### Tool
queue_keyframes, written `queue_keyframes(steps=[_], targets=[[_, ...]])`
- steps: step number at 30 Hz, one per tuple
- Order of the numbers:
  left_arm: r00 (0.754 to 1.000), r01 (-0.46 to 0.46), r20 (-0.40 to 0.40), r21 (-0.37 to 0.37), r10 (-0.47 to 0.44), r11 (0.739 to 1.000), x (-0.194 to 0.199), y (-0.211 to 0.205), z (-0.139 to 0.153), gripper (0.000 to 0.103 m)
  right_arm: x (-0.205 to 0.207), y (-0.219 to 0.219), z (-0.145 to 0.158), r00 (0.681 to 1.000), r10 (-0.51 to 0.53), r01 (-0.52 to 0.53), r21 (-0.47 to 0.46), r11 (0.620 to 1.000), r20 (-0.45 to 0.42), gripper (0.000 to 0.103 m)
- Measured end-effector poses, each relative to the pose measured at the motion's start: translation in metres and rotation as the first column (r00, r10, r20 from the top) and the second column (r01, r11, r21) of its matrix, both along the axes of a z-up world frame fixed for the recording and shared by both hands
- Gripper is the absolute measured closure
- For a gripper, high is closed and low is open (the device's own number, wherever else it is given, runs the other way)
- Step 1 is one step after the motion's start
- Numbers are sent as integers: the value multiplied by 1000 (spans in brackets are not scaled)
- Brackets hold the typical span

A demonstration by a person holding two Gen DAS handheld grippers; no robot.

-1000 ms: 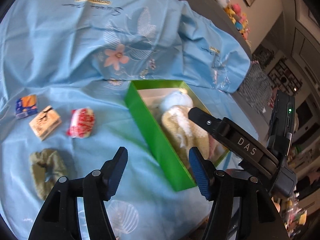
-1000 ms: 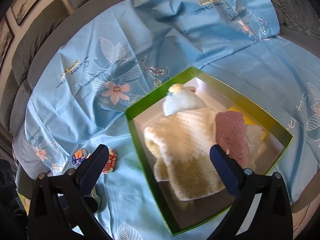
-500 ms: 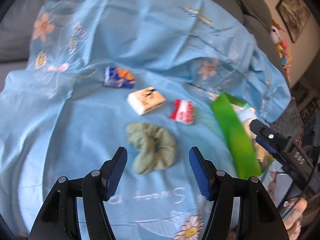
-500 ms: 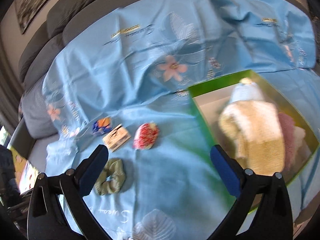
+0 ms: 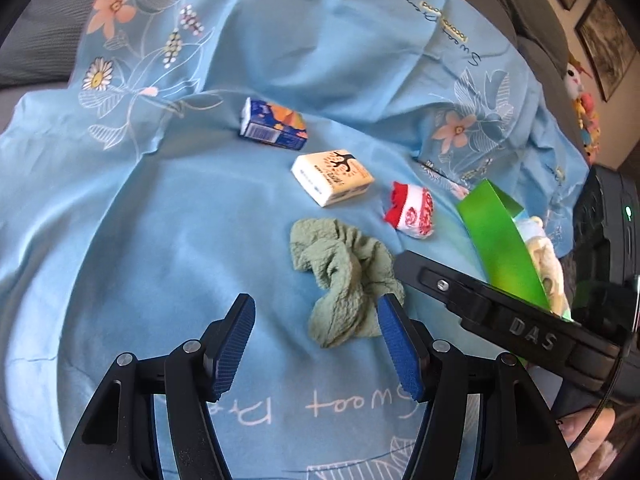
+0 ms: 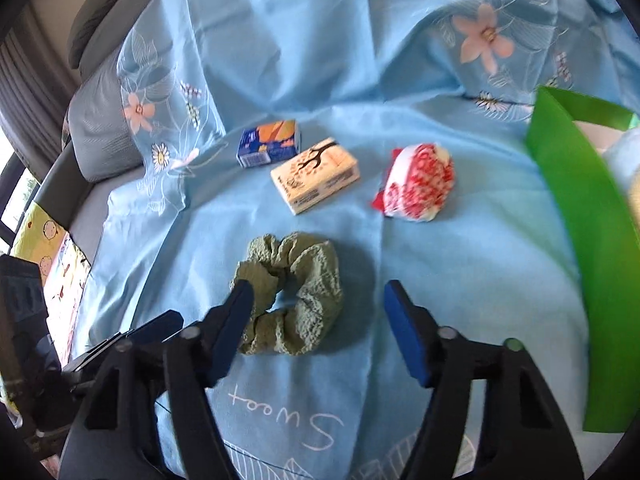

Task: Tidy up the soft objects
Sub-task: 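Grasp the green knit cloth with the right gripper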

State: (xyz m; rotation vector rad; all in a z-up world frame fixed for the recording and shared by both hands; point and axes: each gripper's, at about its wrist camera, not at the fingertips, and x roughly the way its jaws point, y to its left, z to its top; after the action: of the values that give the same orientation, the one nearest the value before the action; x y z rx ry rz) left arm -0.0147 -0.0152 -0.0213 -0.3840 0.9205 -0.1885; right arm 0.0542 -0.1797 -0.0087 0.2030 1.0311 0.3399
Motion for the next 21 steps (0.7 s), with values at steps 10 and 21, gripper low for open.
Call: queue_keyframes(steps=[10,21], targets=[[998,22,-51,-41,-24,999,18,-11,-18,39,22,9,-26,994,42,-35,66,997,-97,56],[996,38,-81,-74,-44,996,24,-13,-27,77,24,11,-40,991,60,-45,122,991,-118,88]])
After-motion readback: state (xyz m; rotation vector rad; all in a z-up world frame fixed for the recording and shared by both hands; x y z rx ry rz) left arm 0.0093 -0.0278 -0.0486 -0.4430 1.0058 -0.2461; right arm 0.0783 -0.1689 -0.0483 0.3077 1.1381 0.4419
